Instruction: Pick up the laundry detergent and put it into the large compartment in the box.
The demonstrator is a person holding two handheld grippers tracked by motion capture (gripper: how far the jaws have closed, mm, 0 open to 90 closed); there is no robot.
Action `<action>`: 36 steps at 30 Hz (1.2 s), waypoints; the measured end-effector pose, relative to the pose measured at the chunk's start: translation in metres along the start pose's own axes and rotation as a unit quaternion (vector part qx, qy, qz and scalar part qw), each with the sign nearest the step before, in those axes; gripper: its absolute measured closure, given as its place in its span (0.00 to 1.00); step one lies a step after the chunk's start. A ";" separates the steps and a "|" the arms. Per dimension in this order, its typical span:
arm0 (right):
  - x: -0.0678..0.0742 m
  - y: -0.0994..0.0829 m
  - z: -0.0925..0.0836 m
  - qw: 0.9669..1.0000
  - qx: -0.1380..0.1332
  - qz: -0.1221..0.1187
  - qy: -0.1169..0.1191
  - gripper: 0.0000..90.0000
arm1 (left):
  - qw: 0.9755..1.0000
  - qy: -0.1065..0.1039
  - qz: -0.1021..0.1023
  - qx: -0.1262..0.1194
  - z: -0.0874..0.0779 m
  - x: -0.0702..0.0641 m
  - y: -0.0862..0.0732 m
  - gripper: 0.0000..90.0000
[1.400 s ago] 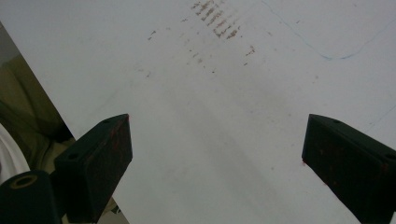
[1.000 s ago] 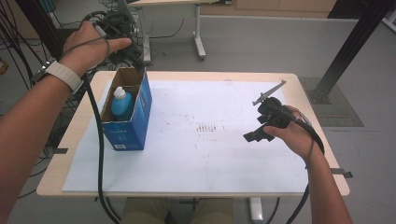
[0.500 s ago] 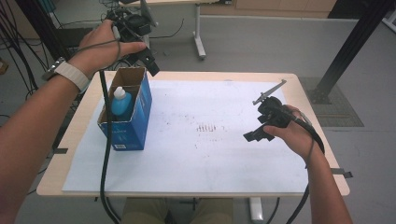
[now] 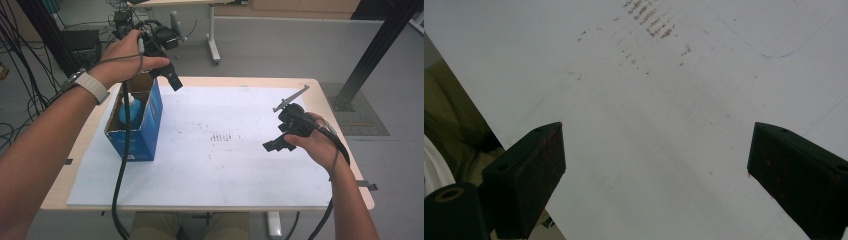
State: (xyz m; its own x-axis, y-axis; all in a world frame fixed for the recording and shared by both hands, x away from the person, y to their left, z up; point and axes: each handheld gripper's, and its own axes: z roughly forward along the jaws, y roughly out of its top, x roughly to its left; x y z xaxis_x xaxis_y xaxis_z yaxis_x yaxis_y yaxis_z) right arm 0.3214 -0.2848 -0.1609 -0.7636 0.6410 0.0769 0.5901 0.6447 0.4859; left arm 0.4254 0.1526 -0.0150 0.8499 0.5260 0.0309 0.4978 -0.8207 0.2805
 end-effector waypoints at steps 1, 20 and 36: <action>0.000 0.000 0.000 1.000 -0.001 -0.001 -0.002 0.09 | 1.000 0.000 0.002 0.002 0.002 -0.001 0.002 0.09; 0.001 -0.001 0.000 1.000 -0.001 0.000 -0.001 0.09 | 0.998 -0.016 0.056 0.027 0.033 -0.017 0.028 0.09; 0.001 -0.003 0.000 1.000 0.000 0.004 -0.002 0.09 | 0.997 -0.019 0.064 0.034 0.048 -0.018 0.029 0.09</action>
State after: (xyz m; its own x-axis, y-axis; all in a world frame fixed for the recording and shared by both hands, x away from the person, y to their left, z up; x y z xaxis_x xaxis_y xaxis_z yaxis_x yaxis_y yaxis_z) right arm 0.3189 -0.2861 -0.1619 -0.7583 0.6473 0.0773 0.5956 0.6397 0.4859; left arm 0.4328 0.1083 -0.0536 0.9129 0.4075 0.0253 0.3936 -0.8948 0.2109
